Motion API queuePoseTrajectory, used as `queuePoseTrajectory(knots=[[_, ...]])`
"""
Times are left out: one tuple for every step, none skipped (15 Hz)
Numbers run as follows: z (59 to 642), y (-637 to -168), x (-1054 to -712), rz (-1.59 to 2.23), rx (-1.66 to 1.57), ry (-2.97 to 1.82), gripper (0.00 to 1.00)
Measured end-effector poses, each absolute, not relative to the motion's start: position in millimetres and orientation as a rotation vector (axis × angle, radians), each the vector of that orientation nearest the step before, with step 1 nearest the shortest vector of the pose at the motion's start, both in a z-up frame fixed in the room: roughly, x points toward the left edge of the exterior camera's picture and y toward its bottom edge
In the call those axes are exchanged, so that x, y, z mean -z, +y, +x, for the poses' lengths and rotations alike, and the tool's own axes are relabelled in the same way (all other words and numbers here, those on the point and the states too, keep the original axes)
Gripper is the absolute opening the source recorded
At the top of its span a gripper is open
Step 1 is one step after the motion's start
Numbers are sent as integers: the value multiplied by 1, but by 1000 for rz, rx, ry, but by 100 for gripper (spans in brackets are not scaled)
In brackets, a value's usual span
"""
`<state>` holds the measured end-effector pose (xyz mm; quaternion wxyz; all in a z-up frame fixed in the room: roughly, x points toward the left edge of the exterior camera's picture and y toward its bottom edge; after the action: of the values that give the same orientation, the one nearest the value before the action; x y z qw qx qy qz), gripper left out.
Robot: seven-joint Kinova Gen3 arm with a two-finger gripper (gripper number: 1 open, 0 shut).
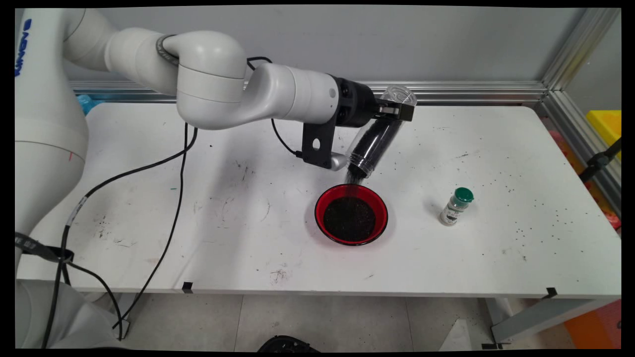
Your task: Pour the black seasoning powder in the red bowl
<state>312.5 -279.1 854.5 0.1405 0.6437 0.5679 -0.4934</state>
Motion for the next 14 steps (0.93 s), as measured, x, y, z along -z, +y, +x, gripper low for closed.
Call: queuePoseTrajectory(knots=[[312,-278,-855,1860,1428,1635,0],[312,-278,-855,1861,1430,1627,0],[312,-278,-855,1863,1432,1620,0],[312,-277,-855,1864,1434,1615,0],[311,-277,-855,1866,1436,1605,0],[311,-277,-855,1867,1438,1600,0],[311,-277,-855,1868,1440,1592,0],[311,-277,-855,1869,1442,1586,0],[311,-277,-856,1869,1444,1579,0],[311,-277,-856,1869,1446,1574,0],[311,-277,-856,1868,1448,1567,0],[311,-277,-856,1867,1450,1563,0],[311,-277,-857,1867,1452,1556,0],[311,-277,-857,1868,1453,1550,0]])
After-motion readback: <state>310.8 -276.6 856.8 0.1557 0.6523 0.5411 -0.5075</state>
